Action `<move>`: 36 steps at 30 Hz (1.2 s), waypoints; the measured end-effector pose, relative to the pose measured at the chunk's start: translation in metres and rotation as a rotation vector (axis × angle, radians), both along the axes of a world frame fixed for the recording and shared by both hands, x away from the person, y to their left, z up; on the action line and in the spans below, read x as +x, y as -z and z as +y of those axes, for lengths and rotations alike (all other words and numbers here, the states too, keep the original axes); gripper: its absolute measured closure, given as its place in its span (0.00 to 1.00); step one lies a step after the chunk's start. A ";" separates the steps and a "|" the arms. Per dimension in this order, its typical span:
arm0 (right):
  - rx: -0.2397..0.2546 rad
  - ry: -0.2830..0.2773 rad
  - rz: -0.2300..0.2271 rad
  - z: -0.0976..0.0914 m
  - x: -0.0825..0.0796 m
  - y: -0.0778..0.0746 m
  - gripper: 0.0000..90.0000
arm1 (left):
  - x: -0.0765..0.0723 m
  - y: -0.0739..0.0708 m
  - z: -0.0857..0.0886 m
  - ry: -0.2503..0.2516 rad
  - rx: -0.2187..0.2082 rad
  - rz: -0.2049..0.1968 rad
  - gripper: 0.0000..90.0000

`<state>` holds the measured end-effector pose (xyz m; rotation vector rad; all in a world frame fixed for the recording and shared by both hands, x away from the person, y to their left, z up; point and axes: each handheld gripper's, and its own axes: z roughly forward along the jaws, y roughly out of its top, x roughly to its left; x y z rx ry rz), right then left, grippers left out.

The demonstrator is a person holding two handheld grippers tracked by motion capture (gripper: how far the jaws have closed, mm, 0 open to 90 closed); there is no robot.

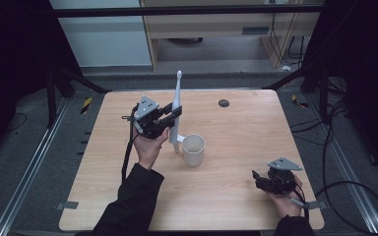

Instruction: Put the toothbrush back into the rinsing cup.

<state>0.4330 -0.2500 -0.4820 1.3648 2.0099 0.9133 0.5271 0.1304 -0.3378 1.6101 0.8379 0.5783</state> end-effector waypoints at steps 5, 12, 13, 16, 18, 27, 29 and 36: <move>0.003 0.000 0.000 0.000 0.000 0.000 0.33 | 0.001 -0.001 -0.009 0.016 -0.003 -0.006 0.74; 0.004 -0.001 0.001 0.000 0.000 0.000 0.33 | 0.004 0.001 -0.021 0.034 -0.004 -0.004 0.74; 0.006 0.001 0.002 0.000 0.000 0.000 0.33 | 0.005 0.002 -0.023 0.037 -0.006 0.000 0.74; 0.009 0.002 0.002 -0.001 0.000 0.000 0.33 | 0.006 0.003 -0.027 0.044 -0.005 0.000 0.74; 0.009 0.000 0.002 -0.001 0.000 0.000 0.33 | 0.006 0.004 -0.030 0.049 0.000 0.000 0.74; 0.008 -0.001 -0.001 -0.001 0.000 0.000 0.33 | 0.009 0.010 -0.040 0.063 0.012 0.009 0.74; 0.006 -0.003 0.000 -0.001 0.000 0.000 0.33 | 0.010 0.013 -0.042 0.071 0.004 0.013 0.74; 0.006 -0.005 0.004 0.000 0.000 0.001 0.33 | 0.012 0.020 -0.046 0.078 0.020 0.027 0.74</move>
